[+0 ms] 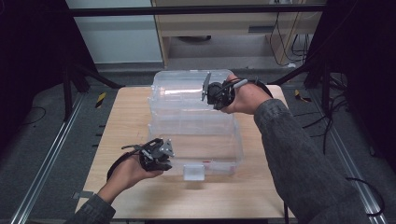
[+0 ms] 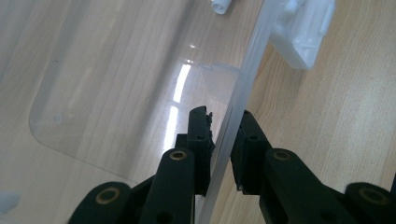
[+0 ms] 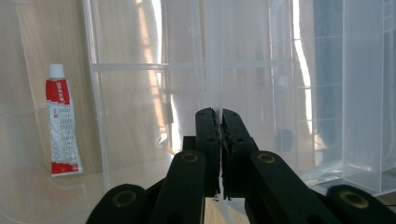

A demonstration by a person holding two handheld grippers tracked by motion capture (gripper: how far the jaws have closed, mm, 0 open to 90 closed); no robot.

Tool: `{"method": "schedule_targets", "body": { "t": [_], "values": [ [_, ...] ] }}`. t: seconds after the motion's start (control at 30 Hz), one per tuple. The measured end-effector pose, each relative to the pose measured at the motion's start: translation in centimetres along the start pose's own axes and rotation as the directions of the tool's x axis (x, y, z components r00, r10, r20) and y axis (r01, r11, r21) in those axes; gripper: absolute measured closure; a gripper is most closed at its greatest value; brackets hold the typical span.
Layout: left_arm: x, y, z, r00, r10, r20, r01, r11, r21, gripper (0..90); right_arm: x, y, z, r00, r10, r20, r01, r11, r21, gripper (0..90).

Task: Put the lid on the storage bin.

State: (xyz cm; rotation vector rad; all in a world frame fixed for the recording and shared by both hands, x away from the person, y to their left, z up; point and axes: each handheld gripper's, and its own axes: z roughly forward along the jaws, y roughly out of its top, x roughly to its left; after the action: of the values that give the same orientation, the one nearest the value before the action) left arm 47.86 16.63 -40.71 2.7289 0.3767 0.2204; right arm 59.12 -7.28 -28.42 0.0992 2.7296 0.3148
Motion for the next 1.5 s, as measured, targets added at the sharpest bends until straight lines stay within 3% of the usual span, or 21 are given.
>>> {"method": "schedule_targets", "body": {
  "t": [0.93, 1.5],
  "values": [
    [-0.4, -0.1, 0.2, 0.9996, -0.016, -0.025, 0.016, 0.9998, -0.014, 76.2, 3.7, -0.1, -1.7, 0.9969, -0.059, 0.052, 0.061, 0.998, -0.025, 87.2],
    [-0.5, -0.2, 0.2, 0.9993, -0.012, -0.036, 0.012, 0.9998, -0.016, 75.4, 5.5, -0.9, -2.1, 0.9968, -0.052, 0.06, 0.056, 0.997, -0.062, 87.1]
  ]
}}
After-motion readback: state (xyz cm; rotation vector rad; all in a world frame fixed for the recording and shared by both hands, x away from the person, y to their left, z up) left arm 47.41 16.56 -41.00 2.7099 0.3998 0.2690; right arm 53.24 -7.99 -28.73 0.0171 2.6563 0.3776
